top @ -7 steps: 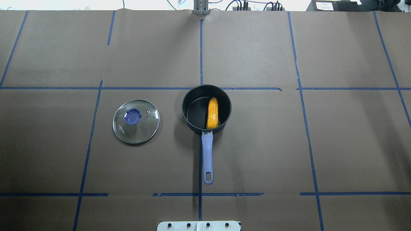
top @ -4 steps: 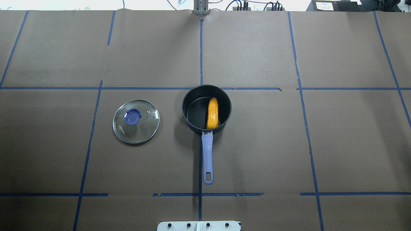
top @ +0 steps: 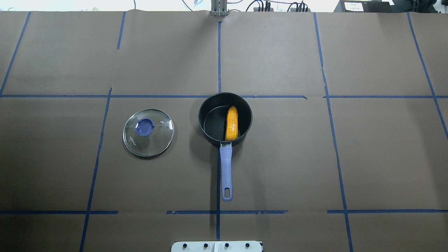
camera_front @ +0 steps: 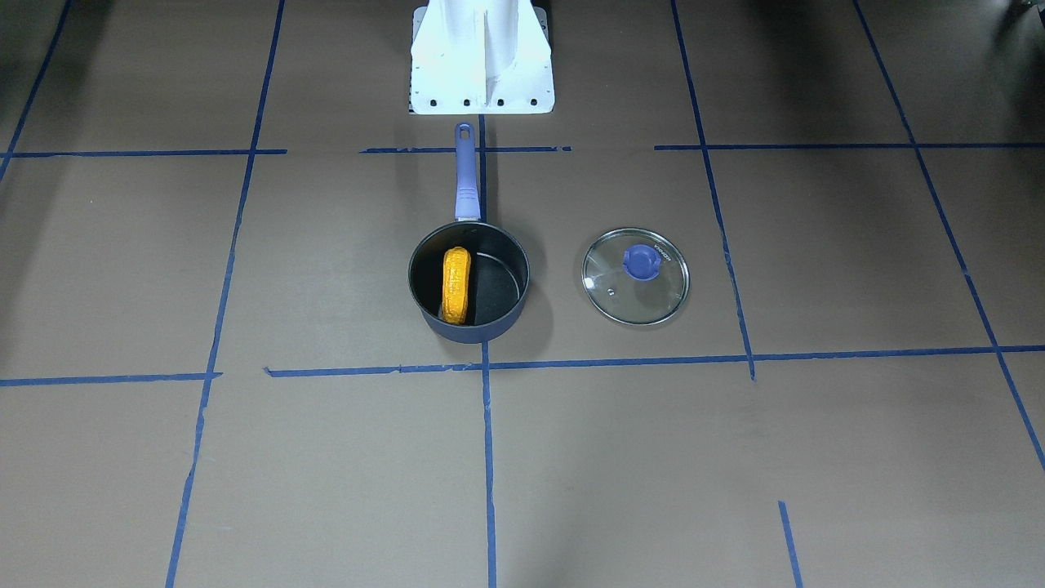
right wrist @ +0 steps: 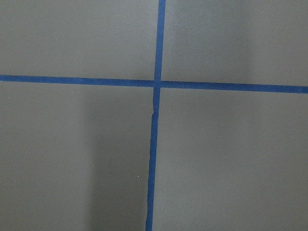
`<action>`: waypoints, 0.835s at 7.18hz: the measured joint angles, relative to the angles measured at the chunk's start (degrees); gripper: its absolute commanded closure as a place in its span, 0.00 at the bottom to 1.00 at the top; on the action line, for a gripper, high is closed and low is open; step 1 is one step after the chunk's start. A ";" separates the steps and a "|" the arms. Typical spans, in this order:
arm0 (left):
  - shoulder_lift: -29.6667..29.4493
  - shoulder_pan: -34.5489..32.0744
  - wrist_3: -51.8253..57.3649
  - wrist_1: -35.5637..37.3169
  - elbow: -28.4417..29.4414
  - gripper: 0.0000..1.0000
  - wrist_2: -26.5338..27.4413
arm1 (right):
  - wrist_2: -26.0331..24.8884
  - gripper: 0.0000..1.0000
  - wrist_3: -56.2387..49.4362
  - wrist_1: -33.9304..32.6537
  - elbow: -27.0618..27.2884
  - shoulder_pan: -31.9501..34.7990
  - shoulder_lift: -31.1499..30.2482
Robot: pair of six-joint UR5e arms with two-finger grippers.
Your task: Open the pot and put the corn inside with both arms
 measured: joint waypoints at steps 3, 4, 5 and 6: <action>0.00 -0.03 0.14 0.01 -0.02 0.00 0.09 | -0.11 0.00 0.15 2.02 -1.89 0.03 -0.45; 0.00 -0.02 0.16 0.03 -0.05 0.00 0.10 | -0.11 0.00 0.15 2.09 -2.02 0.07 -0.36; 0.00 -0.02 0.17 0.03 -0.05 0.00 0.10 | -0.10 0.00 0.16 2.11 -2.03 0.10 -0.27; 0.00 -0.02 0.17 0.02 -0.03 0.00 0.10 | -0.11 0.00 0.16 2.12 -2.04 0.11 -0.21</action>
